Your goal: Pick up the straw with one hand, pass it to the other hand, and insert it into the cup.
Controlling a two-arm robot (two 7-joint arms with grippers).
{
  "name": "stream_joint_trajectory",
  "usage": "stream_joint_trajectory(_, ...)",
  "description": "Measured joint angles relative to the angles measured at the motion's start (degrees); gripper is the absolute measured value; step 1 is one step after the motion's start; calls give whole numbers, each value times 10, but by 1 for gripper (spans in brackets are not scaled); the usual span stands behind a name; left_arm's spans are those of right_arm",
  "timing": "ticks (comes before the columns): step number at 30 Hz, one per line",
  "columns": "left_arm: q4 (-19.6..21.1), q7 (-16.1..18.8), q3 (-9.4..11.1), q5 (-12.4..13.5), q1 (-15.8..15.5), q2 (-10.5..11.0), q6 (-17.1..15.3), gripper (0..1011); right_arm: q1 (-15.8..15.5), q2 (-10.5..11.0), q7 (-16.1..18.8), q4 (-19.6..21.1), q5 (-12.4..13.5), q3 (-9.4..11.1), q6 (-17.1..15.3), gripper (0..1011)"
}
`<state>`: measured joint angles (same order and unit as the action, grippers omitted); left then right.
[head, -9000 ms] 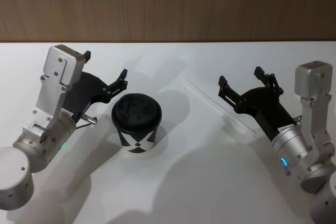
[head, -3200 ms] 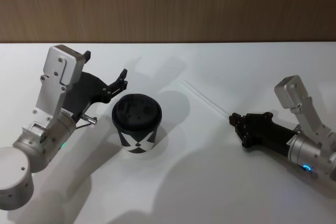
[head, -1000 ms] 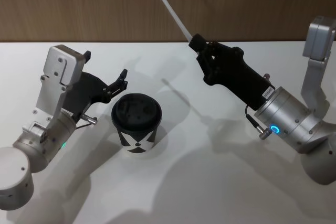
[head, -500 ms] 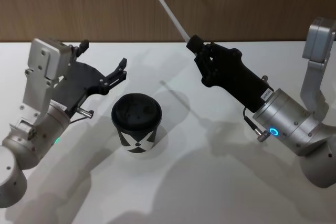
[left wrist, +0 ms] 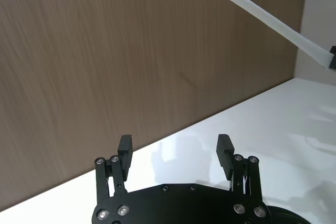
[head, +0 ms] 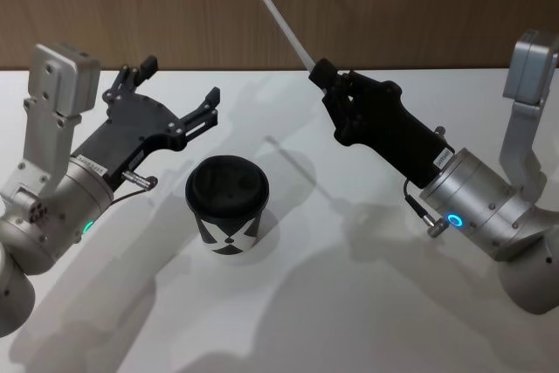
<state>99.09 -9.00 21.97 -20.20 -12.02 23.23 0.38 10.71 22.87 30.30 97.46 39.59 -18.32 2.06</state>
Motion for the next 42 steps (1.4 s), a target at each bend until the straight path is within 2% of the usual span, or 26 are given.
stream_joint_trajectory(6,-5,-32,-5,-36,-7,-2,-21,1003,0,0,0,1,0,0,0,1)
stream_joint_trajectory(7,-10,-45,-6,-50,-11,-4,-27,1003,0,0,0,1,0,0,0,1)
stream_joint_trajectory(14,-31,-89,-8,-91,-28,-9,-44,1003,-1,0,0,1,1,-1,0,1)
stream_joint_trajectory(26,-60,-158,-9,-147,-56,-12,-45,1003,-1,0,0,1,1,0,0,1)
stream_joint_trajectory(33,-69,-189,-11,-164,-63,-10,-27,1003,-1,0,0,1,1,0,0,1)
stream_joint_trajectory(42,-75,-213,-11,-168,-66,-5,5,1003,-1,0,0,1,1,0,0,1)
